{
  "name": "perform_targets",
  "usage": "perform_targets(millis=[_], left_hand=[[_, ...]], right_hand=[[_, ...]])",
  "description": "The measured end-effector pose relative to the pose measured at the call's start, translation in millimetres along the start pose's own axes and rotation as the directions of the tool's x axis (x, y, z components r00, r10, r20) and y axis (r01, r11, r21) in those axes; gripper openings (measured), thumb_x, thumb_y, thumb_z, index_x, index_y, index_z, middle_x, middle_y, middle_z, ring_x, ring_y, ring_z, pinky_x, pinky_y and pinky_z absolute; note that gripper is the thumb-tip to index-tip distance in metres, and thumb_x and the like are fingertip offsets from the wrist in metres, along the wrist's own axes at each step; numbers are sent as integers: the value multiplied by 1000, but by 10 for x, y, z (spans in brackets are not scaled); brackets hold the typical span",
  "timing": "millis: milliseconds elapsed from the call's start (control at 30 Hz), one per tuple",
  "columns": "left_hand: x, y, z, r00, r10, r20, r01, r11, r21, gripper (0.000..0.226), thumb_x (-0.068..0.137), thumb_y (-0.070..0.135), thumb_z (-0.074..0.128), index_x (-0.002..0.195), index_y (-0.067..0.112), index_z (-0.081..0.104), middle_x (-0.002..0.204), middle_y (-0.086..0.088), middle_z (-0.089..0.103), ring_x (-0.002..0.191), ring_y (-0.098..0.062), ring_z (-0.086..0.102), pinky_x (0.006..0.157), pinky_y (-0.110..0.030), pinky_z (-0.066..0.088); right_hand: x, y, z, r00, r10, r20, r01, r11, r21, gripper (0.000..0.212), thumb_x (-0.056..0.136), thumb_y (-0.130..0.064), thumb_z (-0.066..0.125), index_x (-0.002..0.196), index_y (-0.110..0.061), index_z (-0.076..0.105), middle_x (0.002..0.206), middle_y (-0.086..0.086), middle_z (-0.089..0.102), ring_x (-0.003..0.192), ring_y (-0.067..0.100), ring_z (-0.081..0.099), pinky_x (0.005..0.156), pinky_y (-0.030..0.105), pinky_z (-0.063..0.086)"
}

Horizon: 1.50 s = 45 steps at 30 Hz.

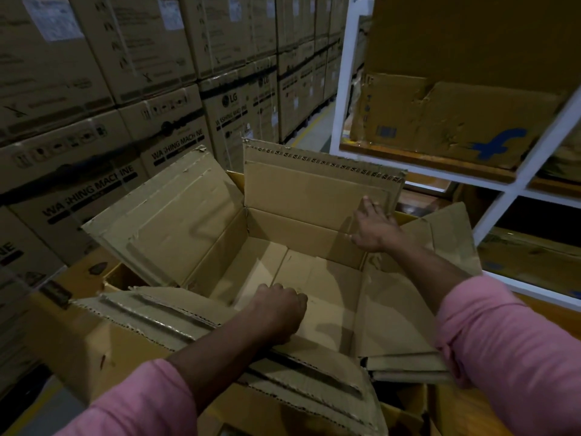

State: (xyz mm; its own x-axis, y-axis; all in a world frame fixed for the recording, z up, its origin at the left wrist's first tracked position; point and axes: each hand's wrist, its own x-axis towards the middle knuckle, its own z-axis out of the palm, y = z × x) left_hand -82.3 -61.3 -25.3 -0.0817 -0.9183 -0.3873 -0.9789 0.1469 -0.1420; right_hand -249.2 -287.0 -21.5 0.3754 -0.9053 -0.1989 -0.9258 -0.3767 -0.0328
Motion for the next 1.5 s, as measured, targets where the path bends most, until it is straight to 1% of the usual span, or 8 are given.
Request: perform_targets(millis=[400,533,667,733,867,1100,1267,1500], left_hand=[[-5,-71,-542,999,5,-52,-12,988,-151,41,103,17,41,144,15,45,141,-13,54,127,-35,52,101,-52,44],[0,-119,-716,990,-9,-140,-17,983,-181,37,103,27,40,137,17,51,137,-12,58,123,-34,53,97,-53,46],[-20,-24,-878,970,-36,-240,-17,976,-215,62,105,39,43,159,15,25,169,-11,14,152,-43,15,116,-63,26],[-21,106,-973,935,-44,-351,-51,965,-257,73,104,43,43,162,15,10,171,-10,-5,155,-43,0,119,-65,20],[-39,504,-1135,862,8,-507,-190,932,-308,72,103,41,43,162,17,10,171,-9,-8,155,-41,-3,119,-64,18],[-129,1399,-1244,784,199,-588,-377,905,-195,85,97,39,55,162,16,5,171,-9,-7,155,-40,-1,118,-67,20],[-201,2122,-1264,720,261,-642,-450,881,-146,83,95,34,56,162,19,10,171,-8,-8,155,-39,-5,119,-67,16],[-348,3533,-1300,682,374,-629,-521,852,-59,88,95,43,60,162,23,7,171,-6,-13,155,-36,-12,120,-65,11]], right_hand=[[-318,-128,-203,997,-83,-1,83,995,-58,73,100,-48,55,159,-16,26,171,14,2,157,35,8,124,54,21],[-500,-154,-303,991,-132,23,133,990,-37,72,99,-48,57,156,-12,33,166,18,24,152,34,27,119,48,33],[-819,-205,-460,990,-131,-60,132,991,12,73,100,-50,56,158,-14,30,168,15,21,154,32,23,121,49,29],[-1011,-185,-513,978,-111,-179,123,991,60,75,99,-50,56,160,-18,27,169,12,18,154,33,20,121,53,27],[-1481,-28,-570,936,-31,-352,94,982,165,73,97,-41,59,160,-17,28,167,12,24,154,33,21,121,57,24],[-2413,534,-438,849,149,-507,28,946,324,76,85,-41,47,157,-17,34,160,11,38,149,32,32,118,56,31],[-2961,1158,-198,804,286,-521,-78,920,384,82,88,-63,32,154,-16,38,158,11,41,148,30,34,117,56,33],[-3929,2259,131,784,396,-478,-195,888,417,86,89,-71,23,156,-19,36,163,9,35,152,31,28,120,54,27]])
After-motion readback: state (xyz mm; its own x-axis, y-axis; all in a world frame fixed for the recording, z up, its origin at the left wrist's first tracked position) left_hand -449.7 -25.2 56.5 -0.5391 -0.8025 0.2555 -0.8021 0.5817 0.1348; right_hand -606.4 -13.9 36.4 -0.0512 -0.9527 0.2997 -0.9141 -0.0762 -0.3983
